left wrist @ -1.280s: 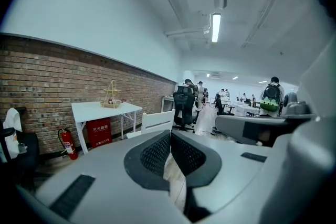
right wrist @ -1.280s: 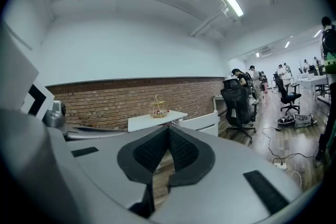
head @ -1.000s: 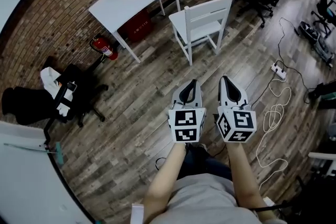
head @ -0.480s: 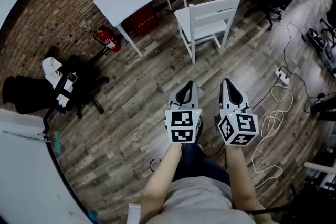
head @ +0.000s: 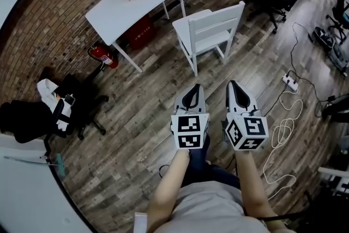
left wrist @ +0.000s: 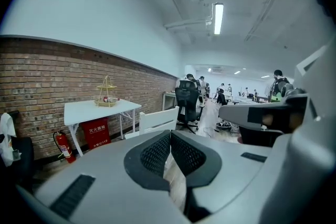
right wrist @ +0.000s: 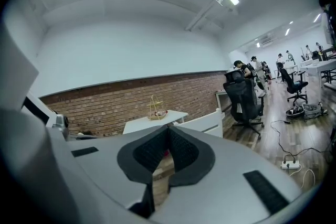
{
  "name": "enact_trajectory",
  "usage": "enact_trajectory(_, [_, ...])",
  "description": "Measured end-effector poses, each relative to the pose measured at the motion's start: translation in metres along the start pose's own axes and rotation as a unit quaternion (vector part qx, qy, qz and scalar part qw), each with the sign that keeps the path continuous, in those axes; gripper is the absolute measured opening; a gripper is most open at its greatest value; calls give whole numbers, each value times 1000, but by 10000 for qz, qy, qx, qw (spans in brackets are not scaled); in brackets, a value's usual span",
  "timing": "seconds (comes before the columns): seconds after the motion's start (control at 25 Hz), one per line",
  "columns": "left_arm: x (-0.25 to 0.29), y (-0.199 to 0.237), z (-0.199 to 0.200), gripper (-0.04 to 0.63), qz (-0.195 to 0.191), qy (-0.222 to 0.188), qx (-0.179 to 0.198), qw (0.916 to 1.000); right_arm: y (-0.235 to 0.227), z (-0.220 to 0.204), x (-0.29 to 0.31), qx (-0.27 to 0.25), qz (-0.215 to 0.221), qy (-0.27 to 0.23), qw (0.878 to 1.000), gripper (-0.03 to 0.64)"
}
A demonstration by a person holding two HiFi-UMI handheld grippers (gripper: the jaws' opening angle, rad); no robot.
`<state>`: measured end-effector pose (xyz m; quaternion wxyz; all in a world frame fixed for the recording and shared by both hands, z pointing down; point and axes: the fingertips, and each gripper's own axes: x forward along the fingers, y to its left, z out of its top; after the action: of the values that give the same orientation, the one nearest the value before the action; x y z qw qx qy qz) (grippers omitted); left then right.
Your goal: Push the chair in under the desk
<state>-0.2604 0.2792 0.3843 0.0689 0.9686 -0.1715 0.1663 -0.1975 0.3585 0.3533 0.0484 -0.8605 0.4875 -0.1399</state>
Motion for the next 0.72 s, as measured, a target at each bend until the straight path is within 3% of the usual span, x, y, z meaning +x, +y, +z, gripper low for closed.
enact_trajectory(0.44, [101,58,56,16,-210,-81,88,9997,-12,38,117,-61,-173,-77,9998,15])
enact_trajectory(0.72, [141,82,67,15,-264,-3,67,9996,-21,42,164,-58,-258,64,9996,15])
